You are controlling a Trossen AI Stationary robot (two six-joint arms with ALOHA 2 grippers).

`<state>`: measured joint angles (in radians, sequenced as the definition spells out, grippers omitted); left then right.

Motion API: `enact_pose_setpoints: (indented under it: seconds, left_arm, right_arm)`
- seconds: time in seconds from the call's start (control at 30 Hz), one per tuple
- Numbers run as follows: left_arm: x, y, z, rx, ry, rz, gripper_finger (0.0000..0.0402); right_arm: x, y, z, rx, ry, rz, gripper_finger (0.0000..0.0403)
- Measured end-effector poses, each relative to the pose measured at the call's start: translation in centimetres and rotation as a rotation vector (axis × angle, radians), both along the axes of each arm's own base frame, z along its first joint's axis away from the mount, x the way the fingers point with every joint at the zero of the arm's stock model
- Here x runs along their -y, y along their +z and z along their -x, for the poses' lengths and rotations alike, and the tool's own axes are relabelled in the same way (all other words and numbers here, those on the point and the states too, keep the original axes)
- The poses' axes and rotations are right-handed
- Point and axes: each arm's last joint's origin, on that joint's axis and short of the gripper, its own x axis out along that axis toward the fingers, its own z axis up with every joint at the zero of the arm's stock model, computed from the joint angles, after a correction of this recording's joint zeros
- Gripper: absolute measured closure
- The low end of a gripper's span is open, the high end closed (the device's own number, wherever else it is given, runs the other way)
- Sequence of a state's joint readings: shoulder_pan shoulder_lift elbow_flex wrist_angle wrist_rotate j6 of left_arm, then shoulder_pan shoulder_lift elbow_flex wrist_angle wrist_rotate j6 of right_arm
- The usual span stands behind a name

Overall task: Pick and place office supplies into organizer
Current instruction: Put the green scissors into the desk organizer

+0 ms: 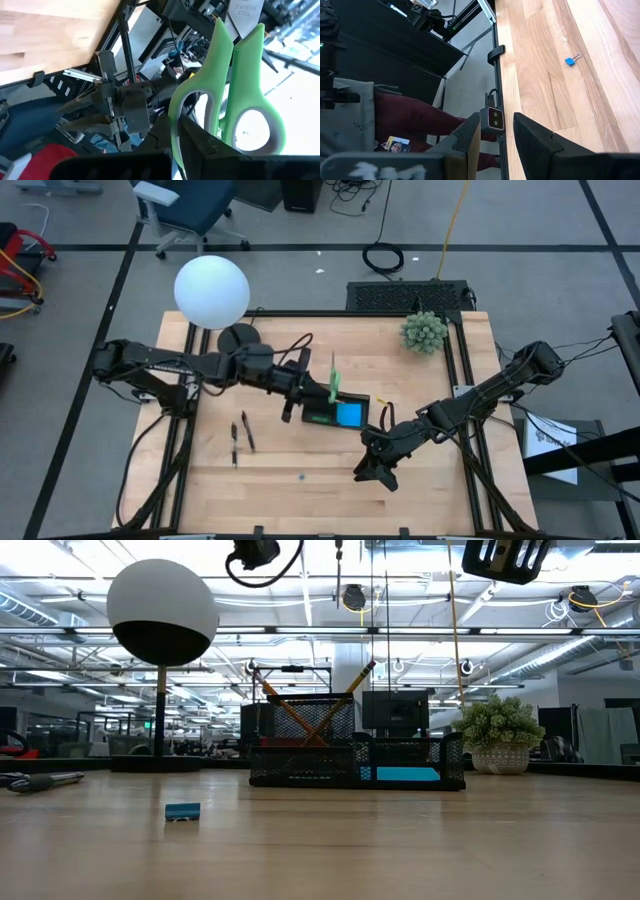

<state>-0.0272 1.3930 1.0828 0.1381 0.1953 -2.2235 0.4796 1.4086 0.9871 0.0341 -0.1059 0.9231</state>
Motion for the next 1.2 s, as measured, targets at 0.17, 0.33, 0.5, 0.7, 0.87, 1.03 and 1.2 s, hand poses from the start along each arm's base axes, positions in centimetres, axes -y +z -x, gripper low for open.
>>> enact_pose_setpoints:
  seconds: [0.17, 0.33, 0.5, 0.7, 0.87, 1.03, 1.2]
  left_arm:
    - [-0.9, -0.6, 0.1, -0.075, -0.02, 0.047, 0.0386]
    - [-1.4, -1.1, 0.3, -0.141, -0.029, 0.102, 0.0378]
    - [-1.7, -1.5, 0.4, -0.195, -0.013, 0.16, 0.0388]
    - [-1.7, -1.7, 0.6, -0.24, -0.027, 0.217, 0.0391]
    - [-1.3, -2.3, 0.8, -0.309, -0.083, 0.237, 0.0382]
    - [-1.1, -2.7, 1.1, -0.365, -0.129, 0.258, 0.0392]
    - [-0.7, -2.7, 1.1, -0.37, -0.156, 0.258, 0.0393]
  right_arm:
    - [0.0, 0.0, 0.0, 0.0, 0.0, 0.0, 0.0298]
    - [0.0, 0.0, 0.0, 0.0, 0.0, 0.0, 0.0298]
    - [0.0, 0.0, 0.0, 0.0, 0.0, 0.0, 0.0298]
    - [0.0, 0.0, 0.0, 0.0, 0.0, 0.0, 0.0298]
    - [0.0, 0.0, 0.0, 0.0, 0.0, 0.0, 0.0298]
    - [0.0, 0.0, 0.0, 0.0, 0.0, 0.0, 0.0298]
    - [0.0, 0.0, 0.0, 0.0, 0.0, 0.0, 0.0298]
